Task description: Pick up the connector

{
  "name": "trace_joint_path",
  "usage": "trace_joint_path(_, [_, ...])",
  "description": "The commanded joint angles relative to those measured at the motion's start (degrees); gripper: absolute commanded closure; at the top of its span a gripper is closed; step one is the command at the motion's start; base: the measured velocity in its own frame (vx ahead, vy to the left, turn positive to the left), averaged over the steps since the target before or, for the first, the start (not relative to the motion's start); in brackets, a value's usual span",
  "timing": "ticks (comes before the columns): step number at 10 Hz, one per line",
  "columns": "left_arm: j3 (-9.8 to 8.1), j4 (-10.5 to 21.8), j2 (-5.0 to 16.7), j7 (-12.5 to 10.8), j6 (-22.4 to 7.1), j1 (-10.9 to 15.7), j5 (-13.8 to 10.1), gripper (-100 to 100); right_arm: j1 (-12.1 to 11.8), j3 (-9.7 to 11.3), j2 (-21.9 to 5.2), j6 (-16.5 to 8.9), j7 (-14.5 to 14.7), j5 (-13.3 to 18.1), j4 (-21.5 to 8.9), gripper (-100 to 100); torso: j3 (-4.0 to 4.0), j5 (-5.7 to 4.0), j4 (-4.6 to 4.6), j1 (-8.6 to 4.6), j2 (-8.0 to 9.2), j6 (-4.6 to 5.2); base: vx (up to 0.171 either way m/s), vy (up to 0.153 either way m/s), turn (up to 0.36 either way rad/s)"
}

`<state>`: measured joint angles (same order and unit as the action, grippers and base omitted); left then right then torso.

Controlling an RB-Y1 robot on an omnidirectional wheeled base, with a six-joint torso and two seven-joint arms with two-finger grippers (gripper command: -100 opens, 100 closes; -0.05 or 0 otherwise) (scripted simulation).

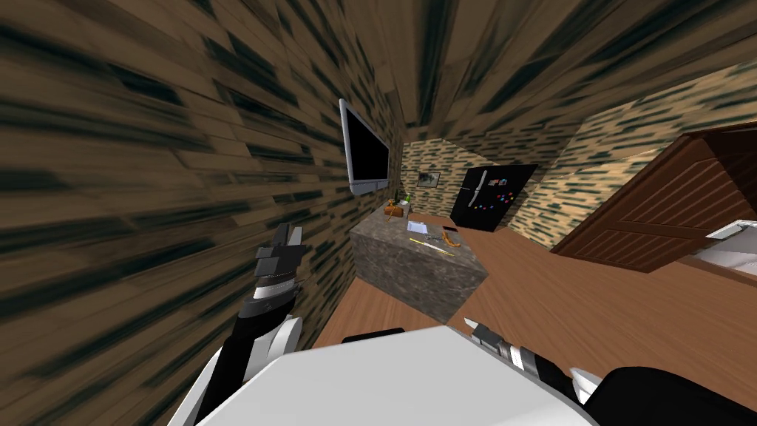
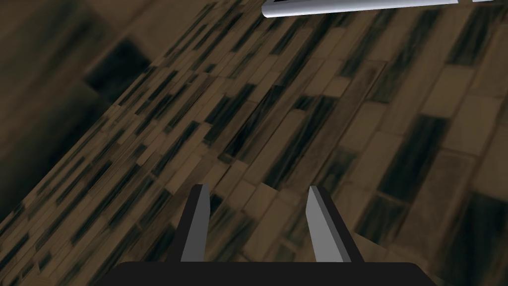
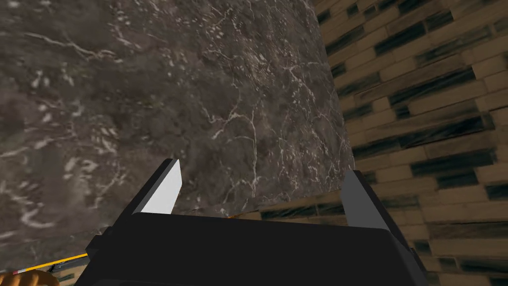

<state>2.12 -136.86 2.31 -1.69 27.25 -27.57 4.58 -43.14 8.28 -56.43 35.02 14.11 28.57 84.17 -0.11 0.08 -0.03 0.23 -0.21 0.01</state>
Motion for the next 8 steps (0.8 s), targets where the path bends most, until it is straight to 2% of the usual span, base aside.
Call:
trace_joint_path(1, [0.0, 0.0, 0.0, 0.0, 0.0, 0.0, 0.0, 0, 0.3, 0.2, -2.9, 0.3, 0.6, 1.7, -2.9, -100, 0.0, 0.0, 0.0, 0.0, 0.0, 0.0, 0.075, 0.073, 0.171])
trace_joint_path(2, [0.0, 0.0, 0.0, 0.0, 0.0, 0.0, 0.0, 0, 0.3, 0.2, -3.9, 0.3, 0.6, 1.7, -4.3, -100, -0.02, 0.0, 0.0, -0.01, -0.04, -0.04, 0.06, 0.053, 0.095])
trace_joint_path(3, [0.0, 0.0, 0.0, 0.0, 0.0, 0.0, 0.0, 0, 0.3, 0.4, -6.2, 0.5, 1.4, 3.2, -5.8, -100, 0.0, -0.01, 0.0, -0.07, 0.0, -0.01, 0.067, 0.074, 0.195])
trace_joint_path(5, [0.0, 0.0, 0.0, 0.0, 0.0, 0.0, 0.0, 0, 0.3, 0.4, -6.7, 0.5, 1.4, 3.2, -7.2, -100, 0.0, -0.01, 0.0, -0.06, 0.0, 0.0, 0.046, 0.034, 0.031])
trace_joint_path(6, [-0.01, 0.0, 0.0, 0.0, 0.0, 0.0, 0.0, 0, 0.3, 0.5, -9.6, 0.8, 2.0, 4.6, -9.5, -100, 0.07, -0.05, 0.03, -0.18, 0.13, 0.03, 0.056, 0.034, 0.171])
trace_joint_path(7, [0.0, 0.0, 0.0, 0.0, 0.0, 0.0, 0.0, 0, 0.4, 0.7, -11.1, 1.0, 2.6, 5.9, -11.5, -100, 0.04, -0.04, 0.02, -0.16, 0.05, -0.05, 0.116, 0.048, 0.322])
trace_joint_path(8, [0.0, 0.0, 0.0, 0.0, 0.0, 0.0, 0.0, 0, 0.4, 0.7, -12.3, 1.0, 2.6, 5.9, -12.6, -100, -0.07, -0.03, -0.02, -0.12, -0.14, -0.06, 0.106, 0.045, 0.09])
